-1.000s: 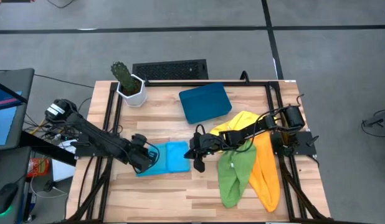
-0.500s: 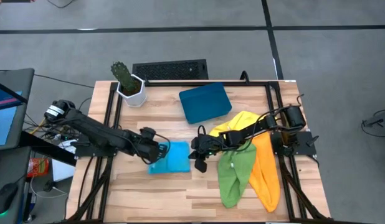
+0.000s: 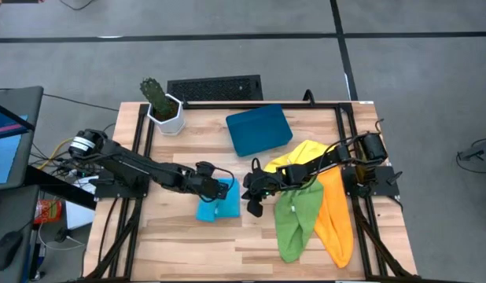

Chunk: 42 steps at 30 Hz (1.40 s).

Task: Fold microfiber towels
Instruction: Fold the blue microfiber cloth

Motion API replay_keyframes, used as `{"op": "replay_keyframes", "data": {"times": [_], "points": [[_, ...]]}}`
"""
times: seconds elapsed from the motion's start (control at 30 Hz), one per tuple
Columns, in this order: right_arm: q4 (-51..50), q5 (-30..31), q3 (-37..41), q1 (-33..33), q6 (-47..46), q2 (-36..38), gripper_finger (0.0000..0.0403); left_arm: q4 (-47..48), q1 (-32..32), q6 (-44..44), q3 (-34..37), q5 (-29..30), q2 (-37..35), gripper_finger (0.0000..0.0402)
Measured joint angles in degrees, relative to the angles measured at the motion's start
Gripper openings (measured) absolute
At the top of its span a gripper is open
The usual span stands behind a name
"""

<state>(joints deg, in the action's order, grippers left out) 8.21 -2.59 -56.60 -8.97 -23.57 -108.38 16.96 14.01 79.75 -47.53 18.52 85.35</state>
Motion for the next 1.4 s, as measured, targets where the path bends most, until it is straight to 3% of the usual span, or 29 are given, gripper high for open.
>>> {"op": "replay_keyframes", "data": {"times": [0.5, 0.77, 1.0, 1.4], "points": [[-1.9, 0.0, 0.0, 0.0, 0.0, 0.0, 0.0026, -5.2, -2.5, 2.4, 0.0, -1.9, 1.1, 0.0], [-2.5, 0.1, 0.0, 0.0, 0.0, 0.0, 0.0027, -8.9, -2.6, 2.8, -2.0, -3.0, 7.2, 0.0], [-2.8, 0.1, 0.0, -0.3, 0.1, 0.0, 0.003, -7.1, -5.1, -2.5, -7.0, -2.9, 9.6, 0.0], [-3.1, -0.1, 0.0, -1.2, 1.6, 0.0, 0.0031, -7.5, -5.4, -5.8, -7.2, -3.9, 10.5, 0.0009]]}}
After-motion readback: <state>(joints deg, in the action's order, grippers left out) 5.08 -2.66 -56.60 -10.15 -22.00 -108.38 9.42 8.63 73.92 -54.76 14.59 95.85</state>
